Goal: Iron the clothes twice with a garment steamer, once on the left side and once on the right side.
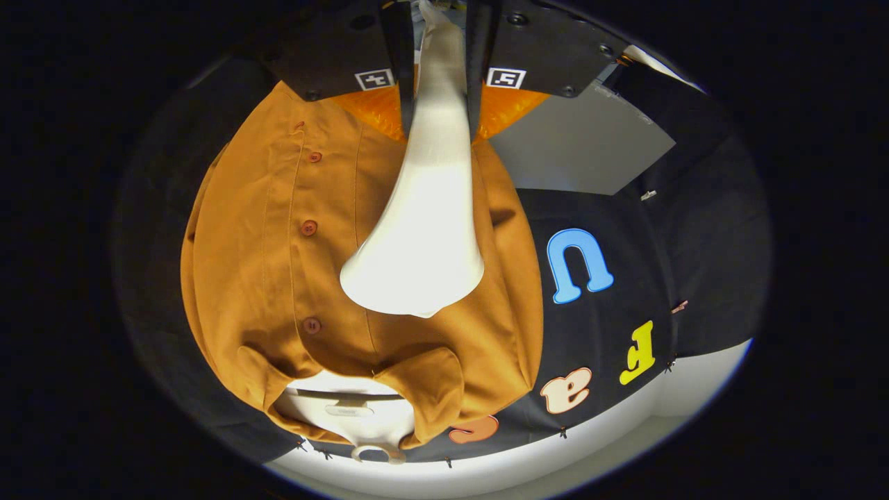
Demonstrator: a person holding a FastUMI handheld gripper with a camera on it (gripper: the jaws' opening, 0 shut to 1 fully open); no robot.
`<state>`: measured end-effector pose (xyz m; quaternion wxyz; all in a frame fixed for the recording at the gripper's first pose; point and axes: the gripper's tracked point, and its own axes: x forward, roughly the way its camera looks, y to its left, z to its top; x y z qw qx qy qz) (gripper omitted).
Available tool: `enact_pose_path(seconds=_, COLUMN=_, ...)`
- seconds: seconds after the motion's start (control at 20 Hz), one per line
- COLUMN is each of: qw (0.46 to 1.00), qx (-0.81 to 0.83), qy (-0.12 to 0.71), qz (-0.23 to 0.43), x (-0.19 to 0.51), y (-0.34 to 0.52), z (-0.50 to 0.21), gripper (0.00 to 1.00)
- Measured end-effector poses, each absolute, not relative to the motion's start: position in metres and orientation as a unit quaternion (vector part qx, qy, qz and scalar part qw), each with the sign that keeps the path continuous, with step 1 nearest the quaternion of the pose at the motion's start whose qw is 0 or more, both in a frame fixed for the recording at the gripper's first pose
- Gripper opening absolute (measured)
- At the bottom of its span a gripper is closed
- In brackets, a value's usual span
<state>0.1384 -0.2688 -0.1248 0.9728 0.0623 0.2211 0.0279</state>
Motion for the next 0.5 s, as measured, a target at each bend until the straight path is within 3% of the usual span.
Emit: enact_pose_path(seconds=0.5, qw=0.946, qx=0.089, qy=0.306, qz=0.054, x=0.137, y=-0.282, z=-0.207, gripper=0.33)
